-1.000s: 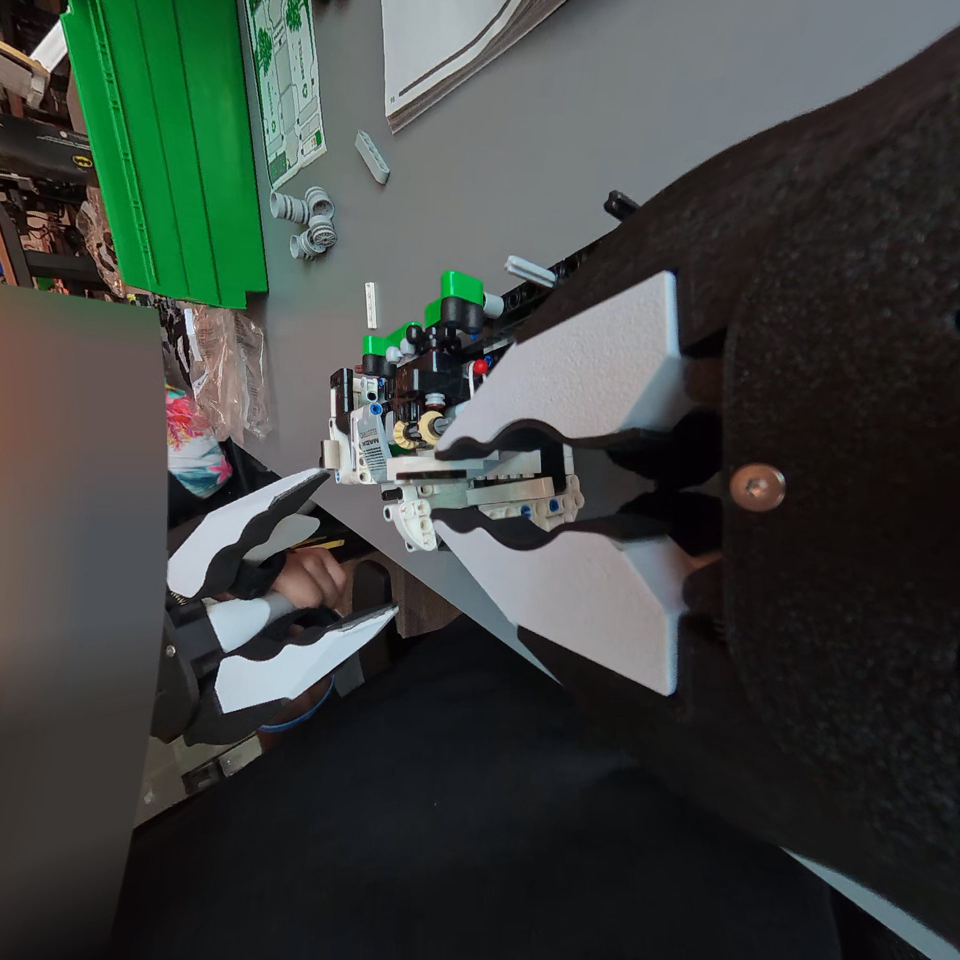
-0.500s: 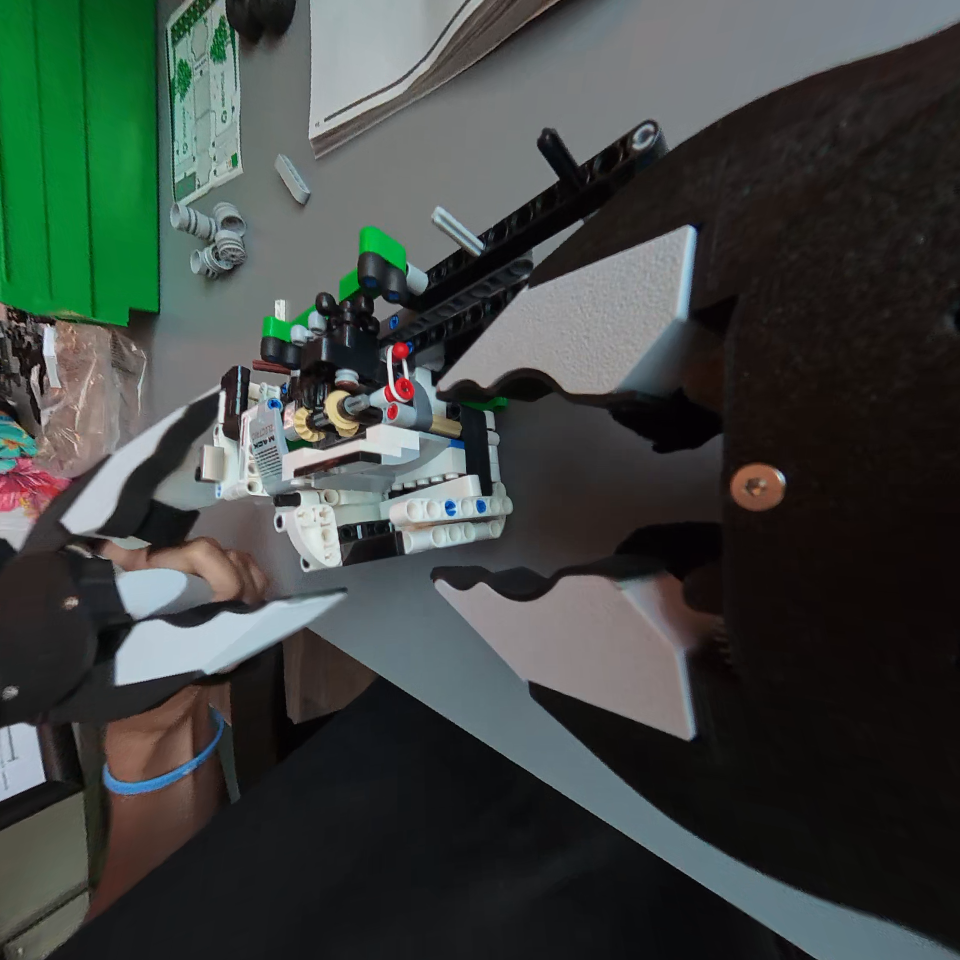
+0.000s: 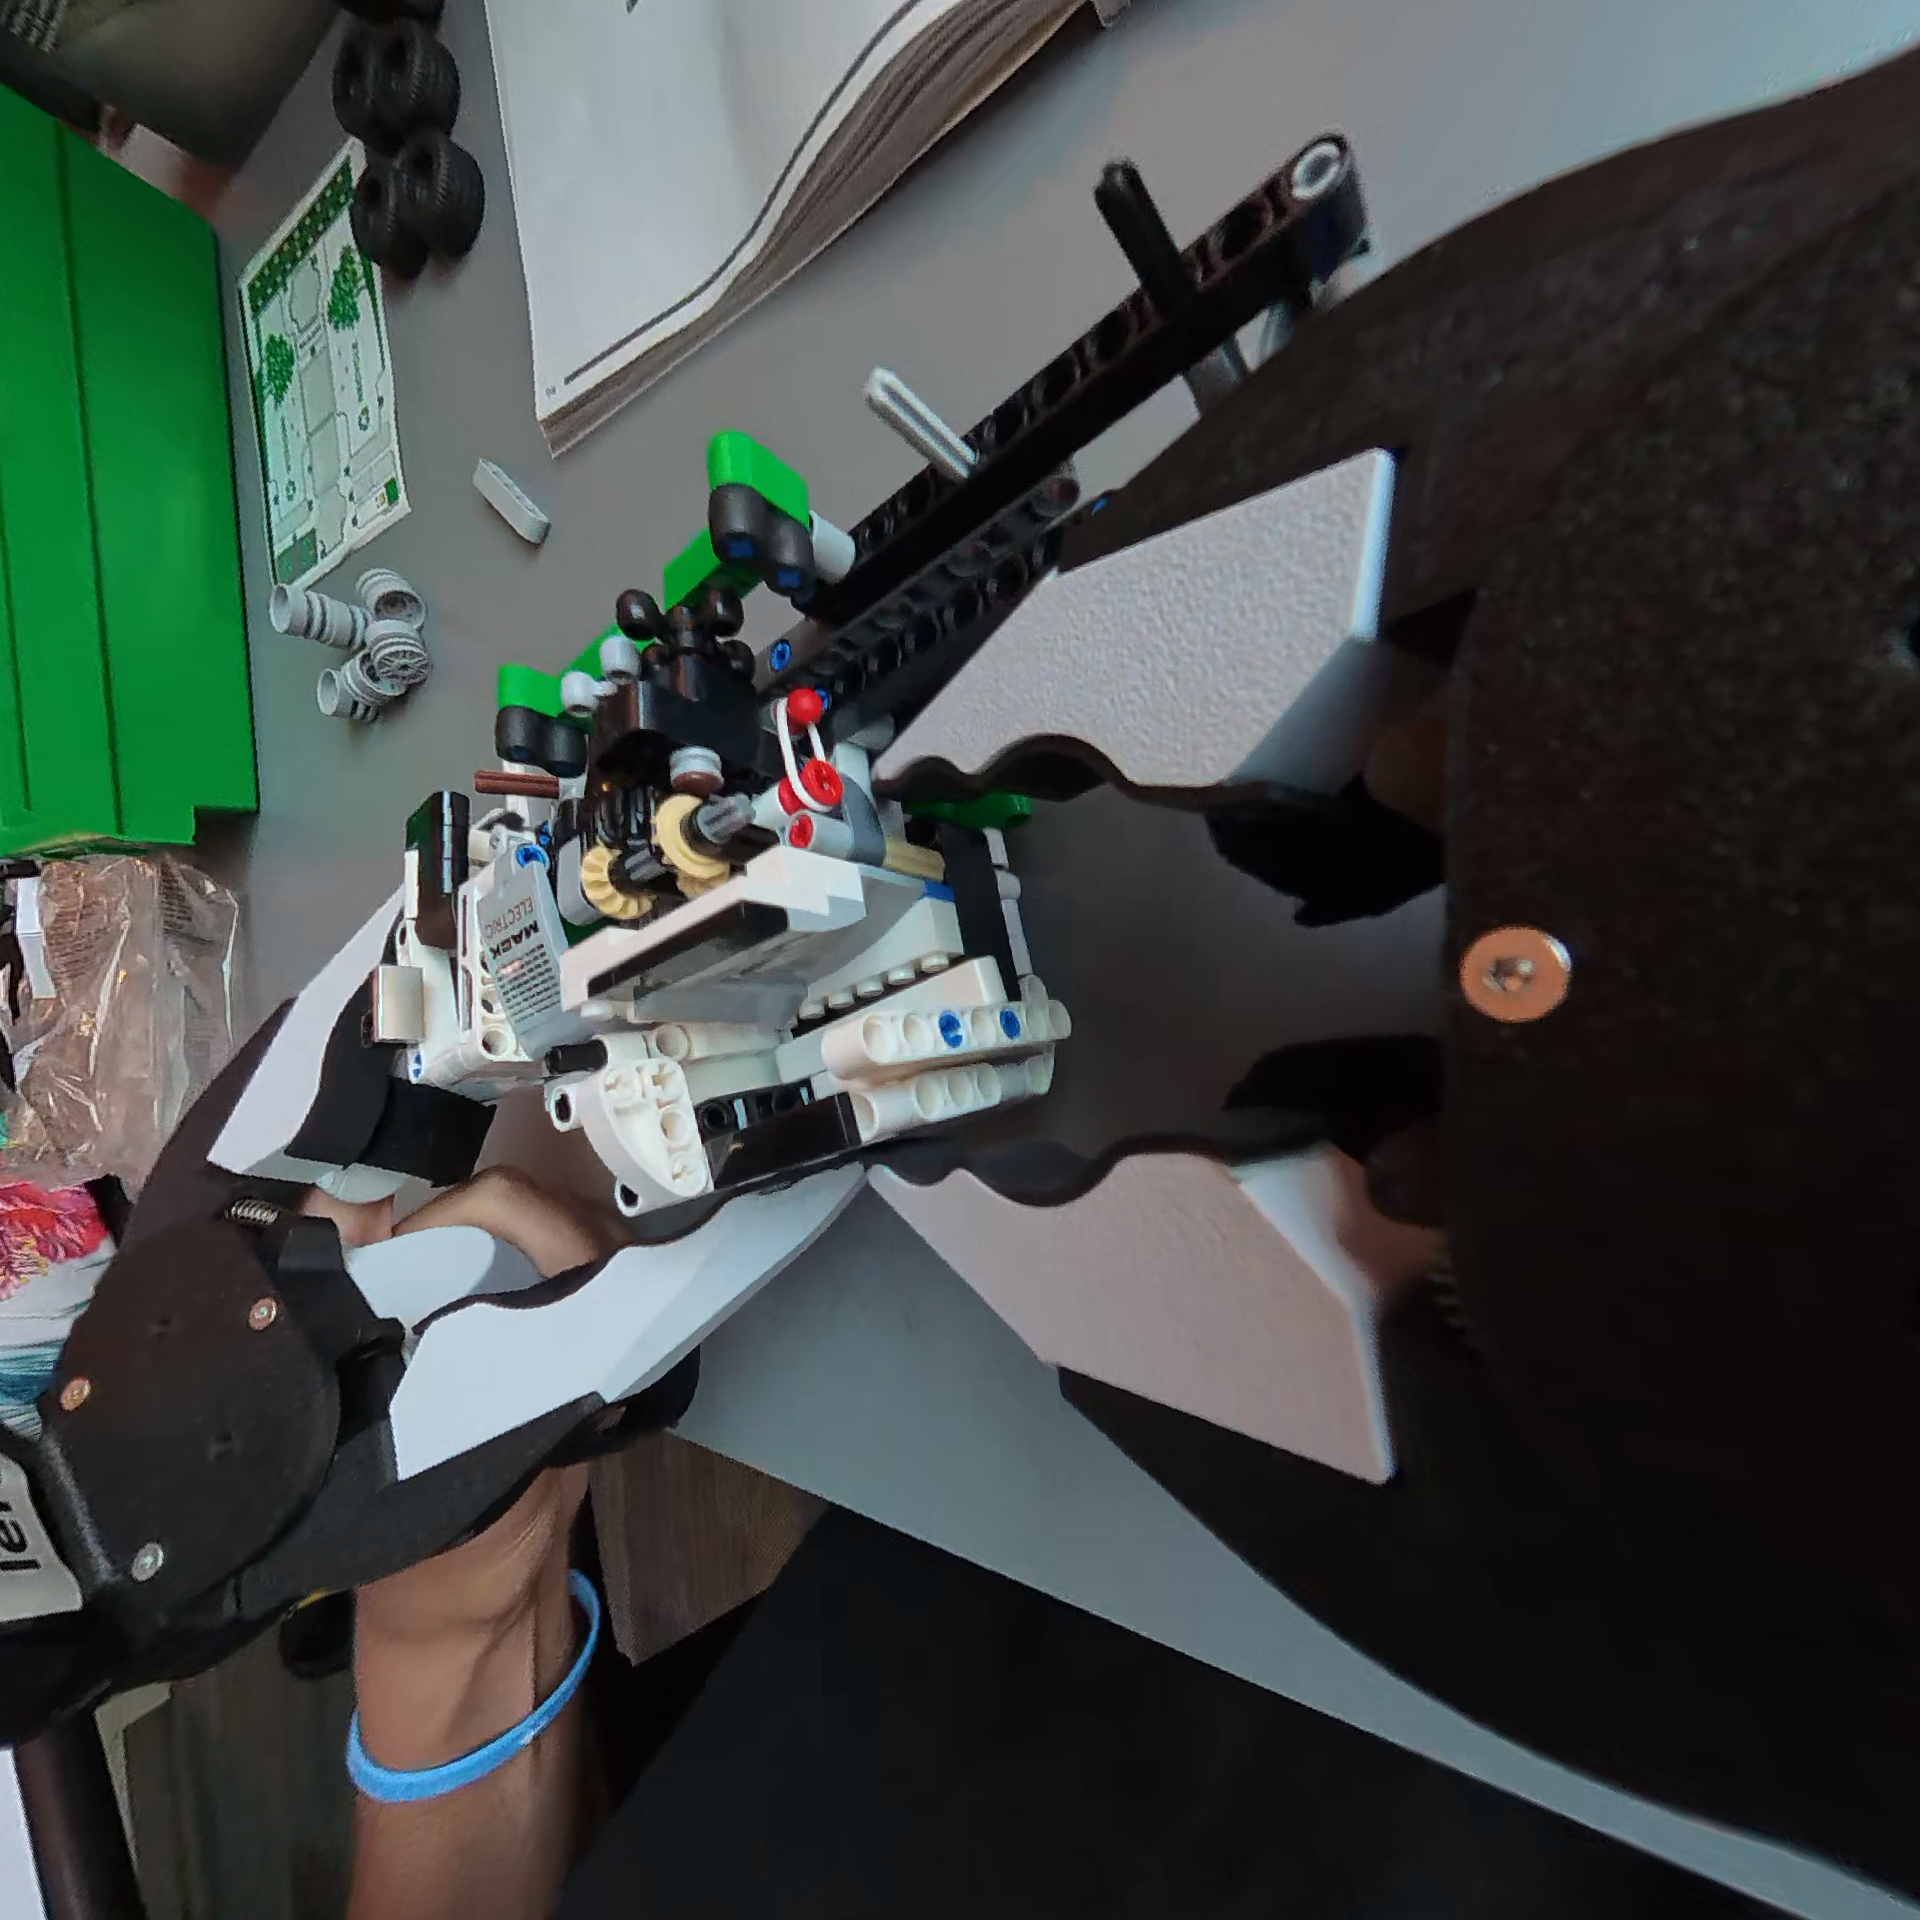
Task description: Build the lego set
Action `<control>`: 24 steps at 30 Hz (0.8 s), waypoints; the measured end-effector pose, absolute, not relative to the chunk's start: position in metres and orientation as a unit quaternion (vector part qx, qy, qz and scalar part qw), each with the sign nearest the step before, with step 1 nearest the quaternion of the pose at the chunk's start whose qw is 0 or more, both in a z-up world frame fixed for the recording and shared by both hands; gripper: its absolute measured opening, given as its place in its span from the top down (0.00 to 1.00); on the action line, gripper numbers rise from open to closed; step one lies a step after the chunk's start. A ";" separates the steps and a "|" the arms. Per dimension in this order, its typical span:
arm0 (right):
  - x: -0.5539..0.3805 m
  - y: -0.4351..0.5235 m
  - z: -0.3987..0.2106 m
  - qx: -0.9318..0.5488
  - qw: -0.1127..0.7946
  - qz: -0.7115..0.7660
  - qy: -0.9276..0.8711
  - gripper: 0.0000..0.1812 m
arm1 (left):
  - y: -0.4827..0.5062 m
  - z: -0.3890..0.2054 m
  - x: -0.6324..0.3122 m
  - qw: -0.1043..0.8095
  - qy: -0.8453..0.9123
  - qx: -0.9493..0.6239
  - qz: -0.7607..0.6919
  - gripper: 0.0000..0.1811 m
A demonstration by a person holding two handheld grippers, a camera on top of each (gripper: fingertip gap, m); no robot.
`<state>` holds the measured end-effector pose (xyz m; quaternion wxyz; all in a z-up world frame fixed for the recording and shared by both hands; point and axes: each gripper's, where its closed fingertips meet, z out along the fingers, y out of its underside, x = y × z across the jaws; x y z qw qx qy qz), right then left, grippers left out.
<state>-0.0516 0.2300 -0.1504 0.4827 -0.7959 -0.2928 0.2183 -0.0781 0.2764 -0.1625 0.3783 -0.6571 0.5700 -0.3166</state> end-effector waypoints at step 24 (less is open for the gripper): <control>-0.033 0.216 -0.129 -0.794 0.536 0.206 -0.201 0.63 | 0.270 -0.164 -0.084 0.397 0.485 -0.737 -0.254 0.27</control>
